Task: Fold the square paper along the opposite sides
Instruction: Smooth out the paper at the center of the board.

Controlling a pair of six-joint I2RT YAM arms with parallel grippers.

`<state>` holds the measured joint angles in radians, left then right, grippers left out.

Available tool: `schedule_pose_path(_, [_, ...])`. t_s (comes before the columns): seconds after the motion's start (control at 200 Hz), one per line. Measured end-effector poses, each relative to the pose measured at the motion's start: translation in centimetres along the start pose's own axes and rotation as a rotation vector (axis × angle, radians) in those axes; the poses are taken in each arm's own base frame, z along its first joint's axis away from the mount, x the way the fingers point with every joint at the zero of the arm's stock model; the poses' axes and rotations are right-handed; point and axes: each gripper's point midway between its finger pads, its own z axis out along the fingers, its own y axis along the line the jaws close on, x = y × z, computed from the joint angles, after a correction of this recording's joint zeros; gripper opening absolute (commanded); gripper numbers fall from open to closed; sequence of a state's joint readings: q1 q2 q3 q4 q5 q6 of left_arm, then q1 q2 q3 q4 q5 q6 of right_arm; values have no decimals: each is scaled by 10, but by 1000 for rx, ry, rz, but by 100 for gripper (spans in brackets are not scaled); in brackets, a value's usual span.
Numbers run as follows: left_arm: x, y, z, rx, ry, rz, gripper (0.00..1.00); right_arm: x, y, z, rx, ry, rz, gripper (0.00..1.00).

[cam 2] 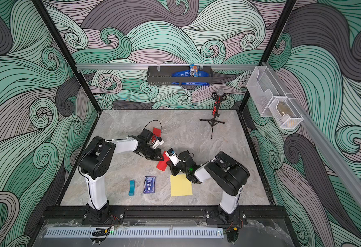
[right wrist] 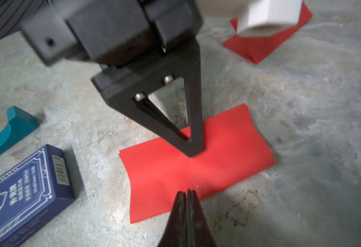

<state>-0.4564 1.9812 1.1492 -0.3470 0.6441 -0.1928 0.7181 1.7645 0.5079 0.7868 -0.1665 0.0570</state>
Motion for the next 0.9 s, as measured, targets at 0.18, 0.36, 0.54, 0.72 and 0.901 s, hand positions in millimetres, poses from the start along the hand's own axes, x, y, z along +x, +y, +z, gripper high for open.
schedule_pose_path(0.18, [0, 0, 0, 0, -1, -6, 0, -41, -9, 14, -27, -110, 55, 3])
schedule_pose_path(0.36, [1, 0, 0, 4, -4, -15, 0, -15, -16, 27, -34, -61, 130, 1])
schedule_pose_path(0.54, [0, 0, 1, 9, -6, -21, 0, 8, -29, 23, -8, -15, 181, 0])
schedule_pose_path(0.72, [1, 0, 0, 12, -10, -23, 0, 6, -61, 17, 63, -31, 227, 0])
schedule_pose_path(0.901, [1, 0, -1, 12, -16, -22, 0, 2, -80, 17, 110, -26, 264, 0])
